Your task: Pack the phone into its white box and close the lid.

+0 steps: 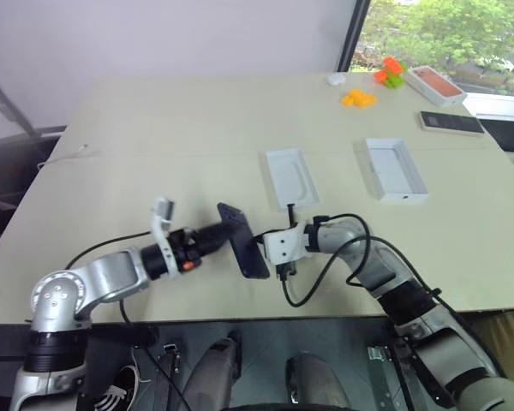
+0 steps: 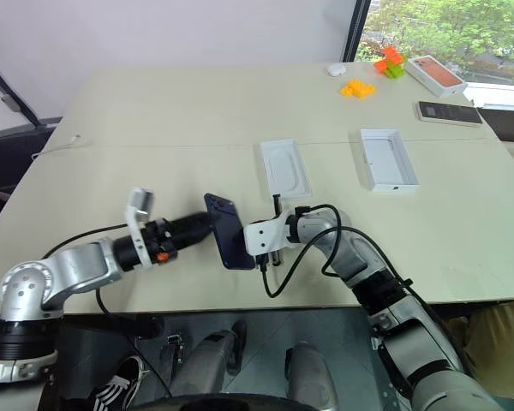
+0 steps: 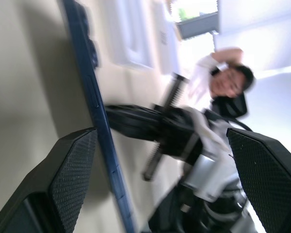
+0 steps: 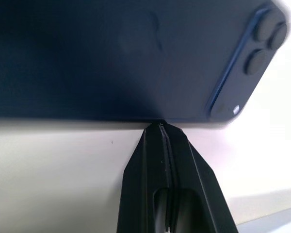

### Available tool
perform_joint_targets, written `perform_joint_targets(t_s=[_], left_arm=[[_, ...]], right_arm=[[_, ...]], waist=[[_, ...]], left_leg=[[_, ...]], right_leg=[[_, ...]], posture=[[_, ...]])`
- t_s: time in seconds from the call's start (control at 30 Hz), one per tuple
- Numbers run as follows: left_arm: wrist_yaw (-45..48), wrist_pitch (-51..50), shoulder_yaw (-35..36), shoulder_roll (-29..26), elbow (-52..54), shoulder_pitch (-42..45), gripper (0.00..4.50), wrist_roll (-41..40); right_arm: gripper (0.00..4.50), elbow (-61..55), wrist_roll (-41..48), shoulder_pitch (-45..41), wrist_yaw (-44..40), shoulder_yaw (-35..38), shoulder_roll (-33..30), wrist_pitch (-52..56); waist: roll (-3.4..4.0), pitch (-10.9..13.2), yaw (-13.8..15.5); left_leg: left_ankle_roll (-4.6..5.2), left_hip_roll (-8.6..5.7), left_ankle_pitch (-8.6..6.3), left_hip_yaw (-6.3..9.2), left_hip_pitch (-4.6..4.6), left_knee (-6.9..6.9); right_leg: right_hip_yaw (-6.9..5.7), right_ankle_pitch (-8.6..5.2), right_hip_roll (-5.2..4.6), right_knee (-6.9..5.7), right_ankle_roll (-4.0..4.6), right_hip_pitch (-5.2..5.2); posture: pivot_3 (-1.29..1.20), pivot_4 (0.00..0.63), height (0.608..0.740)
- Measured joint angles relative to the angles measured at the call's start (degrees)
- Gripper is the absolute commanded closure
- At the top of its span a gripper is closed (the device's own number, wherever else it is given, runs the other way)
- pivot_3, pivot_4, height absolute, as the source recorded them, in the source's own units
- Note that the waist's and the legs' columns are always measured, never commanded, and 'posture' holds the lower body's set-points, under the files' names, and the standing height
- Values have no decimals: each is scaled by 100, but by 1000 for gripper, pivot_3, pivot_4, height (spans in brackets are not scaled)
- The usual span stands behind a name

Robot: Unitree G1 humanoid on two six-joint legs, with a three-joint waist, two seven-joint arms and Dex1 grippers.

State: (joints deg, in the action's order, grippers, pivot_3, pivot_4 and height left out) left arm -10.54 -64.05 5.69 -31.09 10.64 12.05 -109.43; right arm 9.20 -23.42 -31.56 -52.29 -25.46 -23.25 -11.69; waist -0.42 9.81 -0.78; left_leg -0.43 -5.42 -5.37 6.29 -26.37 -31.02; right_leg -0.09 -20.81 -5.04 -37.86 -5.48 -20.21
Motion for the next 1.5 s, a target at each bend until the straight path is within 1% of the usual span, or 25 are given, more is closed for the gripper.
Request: perform_joint_targets(t_s=[0.17,0.27,0.53,0.63,0.73,0.77,0.87,0.9,1.17,1.27,1.33,1.4,1.5], left_arm=[[42,57,-282,-19,-190,-81,0,264],[27,184,-286,21,-345,-95,0,344],[56,349,-256,23,-348,-132,0,452],[86,398,-255,37,-348,-197,871,485],[86,448,-256,69,-350,-296,2289,523],[87,451,-256,68,-349,-310,2866,543],[105,466,-255,81,-354,-350,4297,628],[168,473,-240,126,-322,-344,4437,601],[212,506,-188,185,-365,-415,4437,647],[218,503,-147,139,-364,-451,4437,591],[221,489,-21,-28,-376,-450,4500,463],[270,489,158,-180,-404,-427,4500,317],[486,453,348,-472,-499,-240,4500,189]], right_arm=[[4472,-12,64,-12,8,-85,67,-45],[4472,-15,82,-23,9,-104,66,-41],[4472,-15,117,-27,13,-108,50,-26],[4500,-17,121,-32,13,-108,48,-4],[4500,-24,119,-31,14,-114,16,-17],[4500,-24,119,-31,17,-115,10,-24],[4500,-24,118,-32,21,-116,-13,-48],[4500,-24,121,-33,21,-113,-36,-47],[4500,-22,153,-42,15,-114,-37,-20],[4500,-91,546,-13,-180,-15,-7,410],[3953,-245,896,46,-412,117,-29,829],[3245,-424,1336,75,-691,302,-52,1410],[1714,-666,1909,15,-1008,622,-234,1899]], waist=[[-3,5,-14],[-3,7,-1],[-3,8,1],[-3,8,-1],[-3,8,11],[-3,8,13],[-3,8,12],[-3,8,15],[-3,8,14],[-5,10,15],[-5,15,14],[-2,19,14],[-2,22,16]], left_leg=[[-7,6,-5,-1,-9,18],[-9,8,-7,0,-9,22],[-11,7,-9,0,-8,14],[-11,7,-9,0,-8,14],[-11,7,-9,0,-8,14],[-11,7,-9,0,-8,14],[-11,7,-9,0,-8,14],[-11,7,-9,0,-8,13],[-11,6,-9,0,-7,9],[-10,7,-9,2,-8,9],[-10,7,-9,3,-10,9],[-10,7,-9,3,-12,9],[-11,7,-10,2,-13,8]], right_leg=[[-1,-1,4,-1,-4,-28],[-5,-1,7,-2,-6,-29],[-5,-1,7,-2,-6,-23],[-5,-1,7,-3,-6,-23],[-5,-1,6,-2,-6,-23],[-5,-1,7,-2,-6,-23],[-5,-1,6,-2,-6,-23],[-5,-1,6,-2,-6,-22],[-5,-1,6,-4,-6,-20],[-5,-1,6,-8,-6,-22],[-6,-1,7,-11,-6,-25],[-5,-1,6,-12,-6,-28],[-5,-2,5,-12,-5,-28]], posture=[[0,150,740],[0,150,740],[0,150,740],[0,150,740],[0,150,740],[0,150,740],[0,150,740],[0,150,740],[0,150,740],[0,150,740],[0,150,740],[0,150,740],[0,150,740]])
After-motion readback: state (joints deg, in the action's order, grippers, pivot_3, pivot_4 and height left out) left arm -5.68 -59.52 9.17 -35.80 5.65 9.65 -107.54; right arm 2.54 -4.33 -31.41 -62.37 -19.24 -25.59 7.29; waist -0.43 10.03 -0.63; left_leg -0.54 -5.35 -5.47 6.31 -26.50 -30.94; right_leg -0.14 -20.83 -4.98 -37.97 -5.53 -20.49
